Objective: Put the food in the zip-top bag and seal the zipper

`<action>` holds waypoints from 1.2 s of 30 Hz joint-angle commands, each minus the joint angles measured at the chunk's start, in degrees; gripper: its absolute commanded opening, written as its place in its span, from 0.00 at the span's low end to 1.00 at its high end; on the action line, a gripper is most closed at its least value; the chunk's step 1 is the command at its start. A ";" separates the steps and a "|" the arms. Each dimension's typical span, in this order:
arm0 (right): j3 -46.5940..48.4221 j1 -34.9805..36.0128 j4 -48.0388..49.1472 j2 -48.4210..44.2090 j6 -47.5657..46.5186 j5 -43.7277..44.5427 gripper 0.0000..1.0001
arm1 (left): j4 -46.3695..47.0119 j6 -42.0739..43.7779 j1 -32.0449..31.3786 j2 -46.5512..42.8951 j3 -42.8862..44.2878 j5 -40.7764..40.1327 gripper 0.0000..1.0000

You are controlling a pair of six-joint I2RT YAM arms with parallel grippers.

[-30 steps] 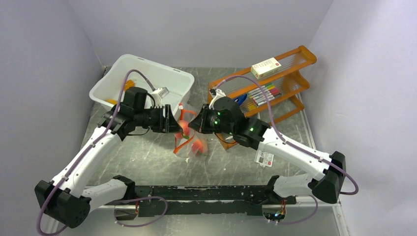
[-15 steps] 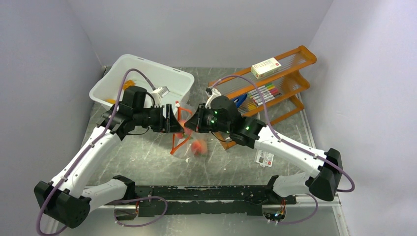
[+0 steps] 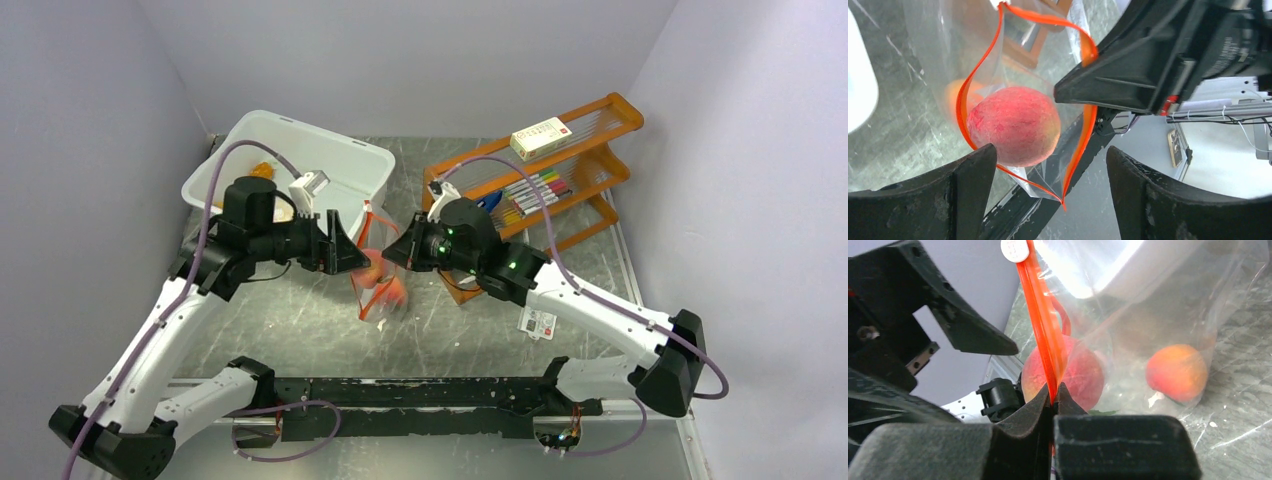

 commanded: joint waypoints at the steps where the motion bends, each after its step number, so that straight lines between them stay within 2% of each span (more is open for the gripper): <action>1: -1.14 -0.54 2.63 -2.93 -0.44 -1.23 0.00 | 2.22 -1.50 -0.58 -2.98 2.96 -0.36 0.77; 6: -3.61 -1.30 5.03 -5.47 0.68 -2.21 0.00 | -1.35 0.69 -0.58 -2.65 3.66 -6.27 0.68; 9: -4.03 -1.66 5.93 -5.99 1.33 -3.03 0.00 | -3.64 3.15 -0.58 -1.50 3.17 -6.05 0.65; 16: -4.03 -1.76 6.78 -5.68 0.97 -3.76 0.00 | -0.40 4.14 -0.58 -2.21 -2.83 -3.08 0.80; 22: -4.18 -1.82 9.04 -4.65 1.21 -5.98 0.00 | 0.93 3.89 -0.58 -0.89 -5.04 -6.46 0.79; 31: -3.03 -1.79 11.02 -1.50 0.74 -10.01 0.00 | 5.57 2.27 -0.58 1.28 -7.06 -4.46 0.75; 36: -2.97 -1.84 11.83 -0.39 0.82 -11.04 0.00 | 7.18 1.25 -0.58 1.22 -7.37 -4.04 0.78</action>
